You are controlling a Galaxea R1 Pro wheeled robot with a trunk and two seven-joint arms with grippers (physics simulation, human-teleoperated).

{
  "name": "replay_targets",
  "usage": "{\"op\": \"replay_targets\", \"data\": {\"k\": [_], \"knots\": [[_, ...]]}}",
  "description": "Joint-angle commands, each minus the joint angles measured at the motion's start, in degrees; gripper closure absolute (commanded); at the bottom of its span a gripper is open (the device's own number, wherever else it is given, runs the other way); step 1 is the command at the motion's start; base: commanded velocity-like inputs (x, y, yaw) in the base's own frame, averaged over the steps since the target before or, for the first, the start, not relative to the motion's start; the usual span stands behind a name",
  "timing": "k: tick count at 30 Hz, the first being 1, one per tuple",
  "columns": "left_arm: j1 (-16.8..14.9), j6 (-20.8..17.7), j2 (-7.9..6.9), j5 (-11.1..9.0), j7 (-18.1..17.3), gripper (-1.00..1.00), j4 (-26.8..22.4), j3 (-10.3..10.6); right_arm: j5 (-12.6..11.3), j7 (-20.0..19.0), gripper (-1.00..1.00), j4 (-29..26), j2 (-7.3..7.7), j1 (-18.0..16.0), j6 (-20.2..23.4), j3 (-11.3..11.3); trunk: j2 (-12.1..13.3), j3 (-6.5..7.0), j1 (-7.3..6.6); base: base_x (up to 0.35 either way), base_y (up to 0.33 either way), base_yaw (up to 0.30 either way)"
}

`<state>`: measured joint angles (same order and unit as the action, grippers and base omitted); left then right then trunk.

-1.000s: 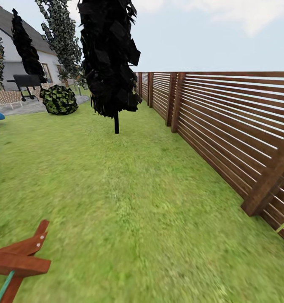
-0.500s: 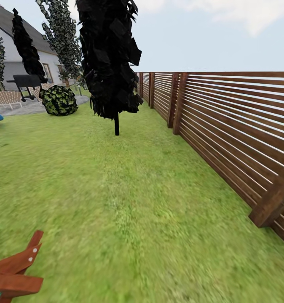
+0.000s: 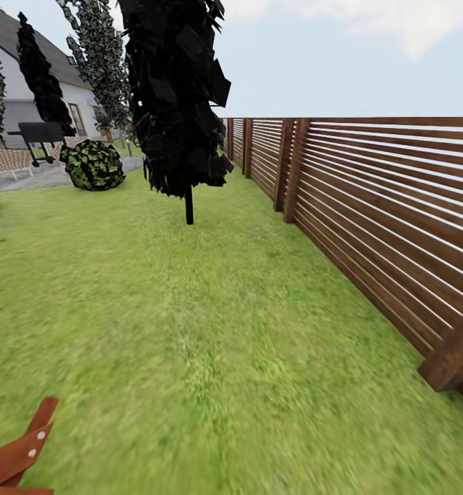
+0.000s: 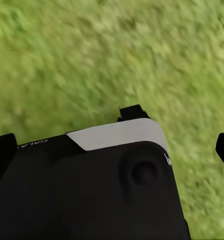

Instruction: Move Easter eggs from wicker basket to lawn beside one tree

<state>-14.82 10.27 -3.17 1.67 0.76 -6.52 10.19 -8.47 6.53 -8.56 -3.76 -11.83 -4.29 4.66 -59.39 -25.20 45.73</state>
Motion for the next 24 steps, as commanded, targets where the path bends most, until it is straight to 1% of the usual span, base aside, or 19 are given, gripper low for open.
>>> {"op": "replay_targets", "data": {"k": [1, 11, 13, 17, 24], "knots": [[-0.04, 0.24, -0.04, 0.37, 0.10, -1.00, 0.07, 0.43, -0.23, -0.03, -1.00, 0.03, -0.03, -0.03, -0.28, 0.44, -0.03, -0.06, 0.04, 0.328, 0.000, 0.000], [-0.04, 1.29, -0.01, 0.85, 0.04, -1.00, 0.06, 0.71, 0.18, -0.03, -1.00, 0.03, -0.10, -0.03, -0.33, 0.35, -0.03, -0.06, 0.04, 0.329, 0.000, 0.000], [-0.04, 1.30, -0.01, 0.91, 0.03, -1.00, 0.05, 0.71, 0.15, -0.03, -1.00, 0.05, -0.06, -0.03, -1.05, 0.35, -0.03, -0.06, 0.04, 0.329, 0.000, 0.000], [-0.04, 1.26, -0.04, 0.93, 0.03, -1.00, 0.03, 0.71, -0.05, -0.03, -1.00, 0.16, 0.05, -0.03, -4.85, 0.35, -0.03, -0.06, 0.04, 0.329, 0.000, 0.021], [-0.04, 1.25, -0.09, 0.90, 0.03, -1.00, 0.05, 0.71, -0.18, -0.03, -1.00, 0.21, 0.17, -0.03, -6.01, 0.35, -0.03, -0.06, 0.04, 0.329, 0.000, 0.068]]}}
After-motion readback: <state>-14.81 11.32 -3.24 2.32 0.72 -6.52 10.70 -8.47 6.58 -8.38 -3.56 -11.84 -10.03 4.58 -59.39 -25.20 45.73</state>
